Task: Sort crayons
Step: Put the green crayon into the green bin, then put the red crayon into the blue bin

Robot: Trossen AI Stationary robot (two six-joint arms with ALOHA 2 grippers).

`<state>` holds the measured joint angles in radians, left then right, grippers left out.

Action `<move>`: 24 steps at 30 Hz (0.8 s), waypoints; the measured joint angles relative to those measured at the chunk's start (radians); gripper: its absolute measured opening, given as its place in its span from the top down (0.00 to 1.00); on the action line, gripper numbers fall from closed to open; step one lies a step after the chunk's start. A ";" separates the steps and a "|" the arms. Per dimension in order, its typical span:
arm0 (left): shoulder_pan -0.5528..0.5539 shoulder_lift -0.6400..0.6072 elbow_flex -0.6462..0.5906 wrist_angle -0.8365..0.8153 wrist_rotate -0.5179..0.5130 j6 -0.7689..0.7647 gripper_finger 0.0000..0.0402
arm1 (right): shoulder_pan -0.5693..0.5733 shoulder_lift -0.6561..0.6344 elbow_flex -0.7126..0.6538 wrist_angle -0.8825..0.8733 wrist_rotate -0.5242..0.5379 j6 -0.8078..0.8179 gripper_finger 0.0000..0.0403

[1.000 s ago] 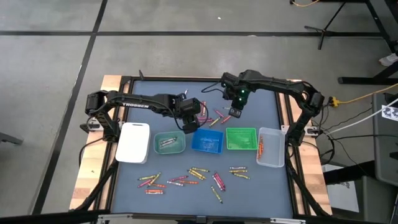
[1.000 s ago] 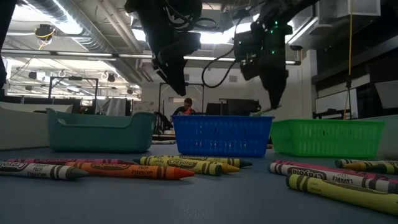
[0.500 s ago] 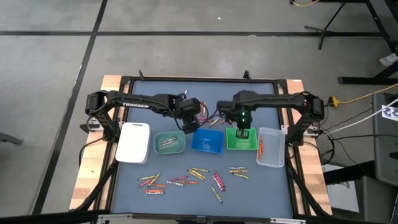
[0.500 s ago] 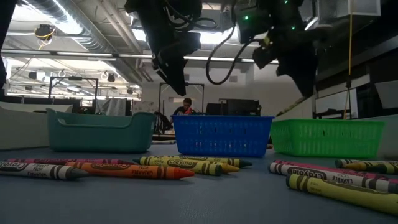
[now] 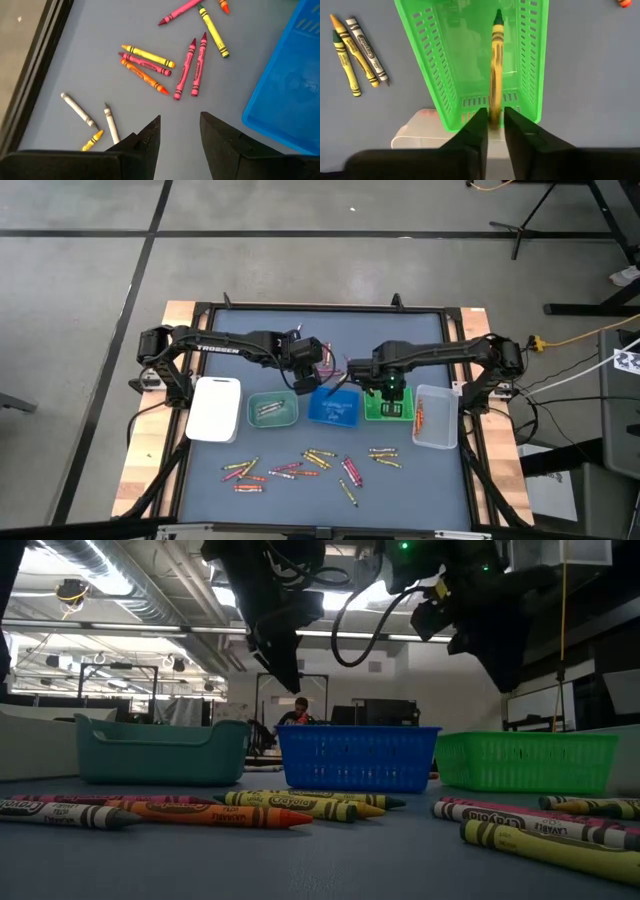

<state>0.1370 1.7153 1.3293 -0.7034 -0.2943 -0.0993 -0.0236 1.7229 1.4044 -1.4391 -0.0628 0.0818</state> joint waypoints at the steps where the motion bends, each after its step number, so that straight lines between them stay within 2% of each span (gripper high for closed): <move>1: 0.000 0.000 0.000 0.005 0.000 0.019 0.70 | -0.002 0.000 0.000 0.000 0.000 0.000 0.80; 7: 0.001 0.000 0.000 0.075 0.000 0.083 0.70 | -0.003 0.000 0.000 0.000 0.009 0.000 0.71; 13: 0.003 0.000 0.000 0.176 0.001 0.122 0.70 | -0.002 0.000 0.000 -0.050 0.002 -0.003 0.70; 17: 0.007 0.000 0.000 0.220 0.050 0.152 0.70 | -0.002 -0.010 -0.001 -0.098 0.010 -0.011 0.70; 24: 0.038 0.000 0.000 0.301 0.132 0.155 0.70 | -0.002 -0.157 -0.057 -0.013 0.010 -0.029 0.70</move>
<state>0.1747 1.7153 1.3293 -0.4025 -0.1624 0.0560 -0.0257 1.5659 1.3476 -1.4521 -0.0525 0.0531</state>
